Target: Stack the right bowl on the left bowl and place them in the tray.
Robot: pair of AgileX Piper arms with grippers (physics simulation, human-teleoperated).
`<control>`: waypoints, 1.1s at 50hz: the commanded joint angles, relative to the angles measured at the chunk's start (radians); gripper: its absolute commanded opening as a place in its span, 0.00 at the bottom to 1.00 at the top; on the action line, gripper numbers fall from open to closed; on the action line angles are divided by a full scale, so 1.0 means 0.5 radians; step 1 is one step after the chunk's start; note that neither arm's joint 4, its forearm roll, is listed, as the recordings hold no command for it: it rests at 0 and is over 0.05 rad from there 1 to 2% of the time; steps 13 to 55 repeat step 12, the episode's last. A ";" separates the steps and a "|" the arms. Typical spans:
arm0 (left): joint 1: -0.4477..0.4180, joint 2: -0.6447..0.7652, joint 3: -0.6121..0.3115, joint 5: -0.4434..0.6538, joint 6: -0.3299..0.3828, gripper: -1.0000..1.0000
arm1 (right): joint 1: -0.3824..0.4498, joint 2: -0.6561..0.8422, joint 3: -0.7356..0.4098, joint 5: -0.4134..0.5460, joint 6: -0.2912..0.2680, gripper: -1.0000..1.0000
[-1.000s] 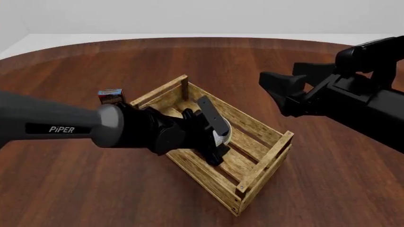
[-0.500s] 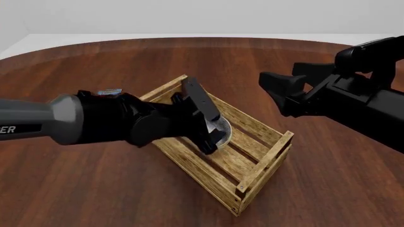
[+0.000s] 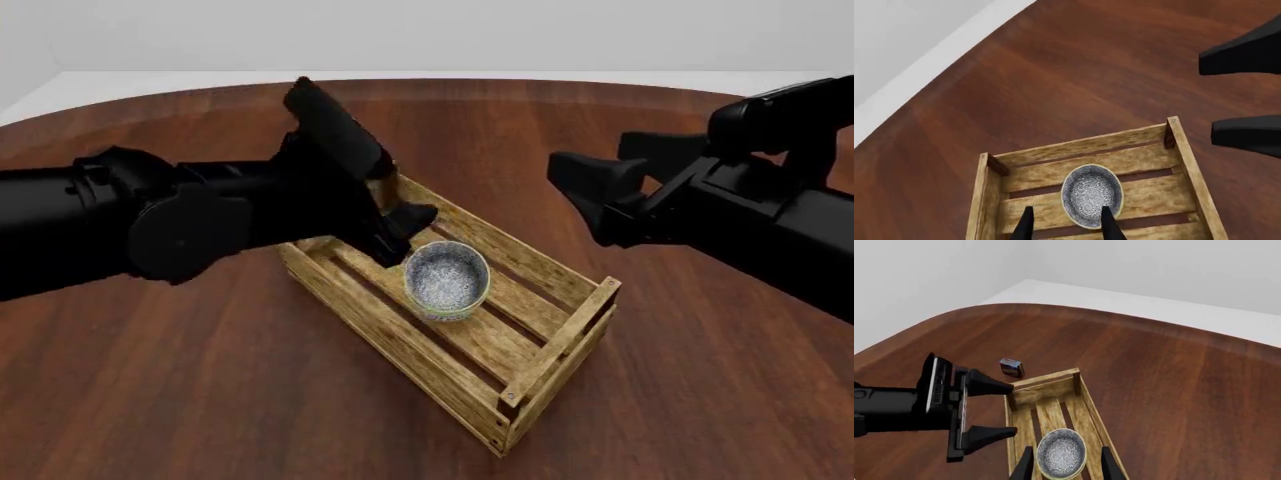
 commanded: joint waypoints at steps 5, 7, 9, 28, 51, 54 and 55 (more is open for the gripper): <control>0.146 -0.423 0.063 0.051 -0.124 1.00 | -0.003 0.003 0.002 -0.003 -0.002 1.00; 0.175 -0.490 0.065 0.065 -0.129 1.00 | -0.003 -0.001 0.002 0.000 -0.001 1.00; 0.167 -0.498 0.069 0.082 -0.120 1.00 | -0.004 -0.002 0.002 0.001 -0.001 1.00; 0.183 -0.523 0.079 0.080 -0.125 1.00 | -0.007 -0.001 0.002 0.000 -0.001 1.00; 0.183 -0.523 0.079 0.080 -0.125 1.00 | -0.007 -0.001 0.002 0.000 -0.001 1.00; 0.183 -0.523 0.079 0.080 -0.125 1.00 | -0.007 -0.001 0.002 0.000 -0.001 1.00; 0.183 -0.523 0.079 0.080 -0.125 1.00 | -0.007 -0.001 0.002 0.000 -0.001 1.00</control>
